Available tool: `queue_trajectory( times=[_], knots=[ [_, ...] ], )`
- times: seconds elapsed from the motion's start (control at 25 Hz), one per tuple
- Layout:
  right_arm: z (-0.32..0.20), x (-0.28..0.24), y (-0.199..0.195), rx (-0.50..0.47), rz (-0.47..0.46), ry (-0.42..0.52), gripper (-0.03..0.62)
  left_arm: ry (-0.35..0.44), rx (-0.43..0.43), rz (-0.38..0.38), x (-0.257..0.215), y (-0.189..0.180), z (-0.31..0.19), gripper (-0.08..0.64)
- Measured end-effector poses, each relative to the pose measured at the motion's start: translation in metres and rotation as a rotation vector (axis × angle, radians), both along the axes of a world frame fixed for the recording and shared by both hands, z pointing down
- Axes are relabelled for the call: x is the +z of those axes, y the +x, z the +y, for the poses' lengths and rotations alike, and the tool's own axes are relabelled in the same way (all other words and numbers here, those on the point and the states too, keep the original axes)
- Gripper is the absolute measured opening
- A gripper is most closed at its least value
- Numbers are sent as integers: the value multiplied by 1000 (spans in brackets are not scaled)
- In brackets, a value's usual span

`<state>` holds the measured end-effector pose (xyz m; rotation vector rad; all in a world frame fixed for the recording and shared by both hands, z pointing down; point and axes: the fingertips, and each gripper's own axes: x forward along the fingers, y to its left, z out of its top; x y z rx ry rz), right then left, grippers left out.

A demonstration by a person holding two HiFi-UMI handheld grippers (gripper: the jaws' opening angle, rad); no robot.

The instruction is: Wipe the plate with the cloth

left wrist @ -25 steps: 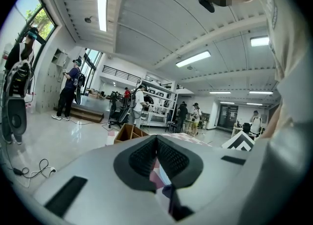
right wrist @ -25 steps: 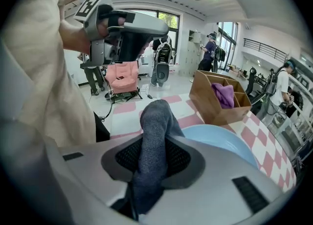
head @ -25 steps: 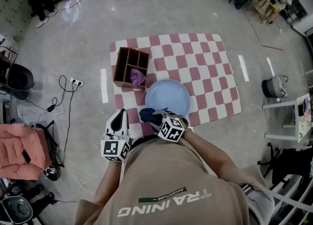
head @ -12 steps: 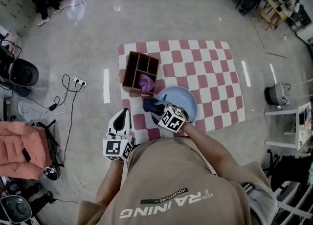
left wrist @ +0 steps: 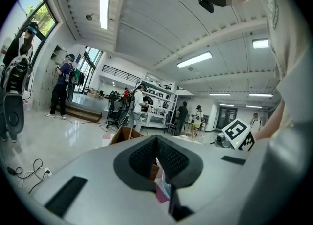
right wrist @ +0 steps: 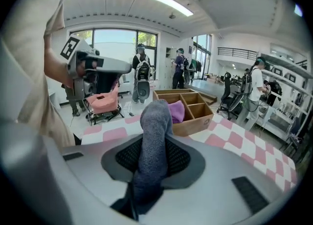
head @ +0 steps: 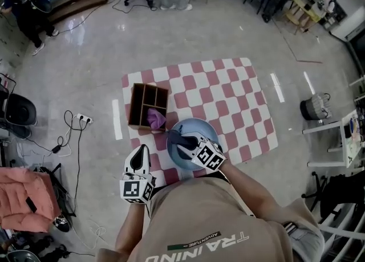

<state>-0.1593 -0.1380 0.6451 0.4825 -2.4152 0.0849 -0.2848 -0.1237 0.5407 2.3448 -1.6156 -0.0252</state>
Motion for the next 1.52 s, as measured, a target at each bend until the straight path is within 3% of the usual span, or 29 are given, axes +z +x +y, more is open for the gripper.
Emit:
queue_trajectory(
  times=[0.28,0.44,0.6,1.0,1.28,1.52],
  knots=[
    [-1,-34,69,46,-155,40,116,-20,5,-28,0,57,-14,11],
    [-5,-48,137,94,-197,60,115,-33,21,-22,0,109,-22,11],
    [-20,-59,217,214,-260,67,115,-46,85,-26,3,169,-30,11],
    [-51,-51,394,417,-244,99,115,-35,108,-60,1,273,-48,11],
    [-61,-25,450,449,-217,75,115,-51,86,-79,3,313,-52,11],
    [-52,15,460,457,-185,-6,117,-75,63,-95,4,321,-52,11]
  ],
)
